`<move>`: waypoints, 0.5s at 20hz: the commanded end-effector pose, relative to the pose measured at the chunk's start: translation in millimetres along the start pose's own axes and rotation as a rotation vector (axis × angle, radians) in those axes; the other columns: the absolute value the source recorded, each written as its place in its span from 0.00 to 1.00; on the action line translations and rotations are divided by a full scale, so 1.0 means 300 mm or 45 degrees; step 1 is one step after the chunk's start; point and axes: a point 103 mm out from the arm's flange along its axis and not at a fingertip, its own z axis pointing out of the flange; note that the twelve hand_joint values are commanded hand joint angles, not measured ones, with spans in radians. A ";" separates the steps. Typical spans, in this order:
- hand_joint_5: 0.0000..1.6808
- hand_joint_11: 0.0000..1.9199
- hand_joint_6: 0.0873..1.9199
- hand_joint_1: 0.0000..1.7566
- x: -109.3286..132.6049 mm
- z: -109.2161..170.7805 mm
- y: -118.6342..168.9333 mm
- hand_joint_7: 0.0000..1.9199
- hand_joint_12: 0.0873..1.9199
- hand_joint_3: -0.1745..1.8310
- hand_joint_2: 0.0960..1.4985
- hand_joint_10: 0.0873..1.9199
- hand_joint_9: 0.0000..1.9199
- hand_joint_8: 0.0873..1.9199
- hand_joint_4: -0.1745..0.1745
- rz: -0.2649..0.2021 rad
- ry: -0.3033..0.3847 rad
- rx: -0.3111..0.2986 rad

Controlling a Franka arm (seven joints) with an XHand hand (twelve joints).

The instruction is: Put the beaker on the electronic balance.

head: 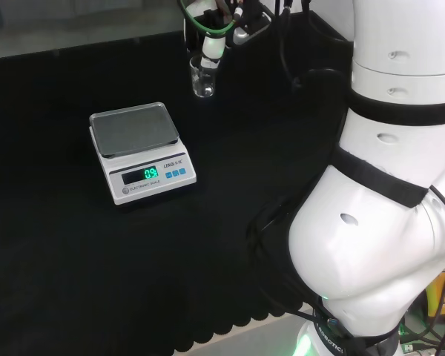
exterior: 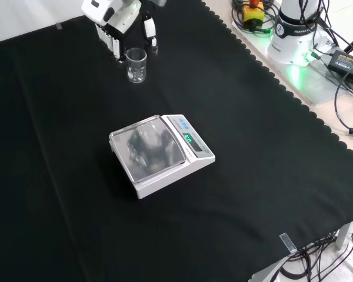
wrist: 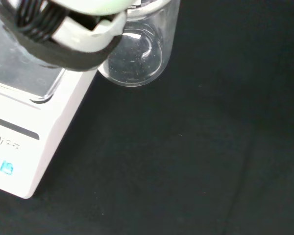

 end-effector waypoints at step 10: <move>0.77 0.62 0.23 0.64 0.077 -0.033 0.080 0.60 0.42 0.20 0.55 0.14 0.64 0.31 0.89 -0.046 -0.003 -0.020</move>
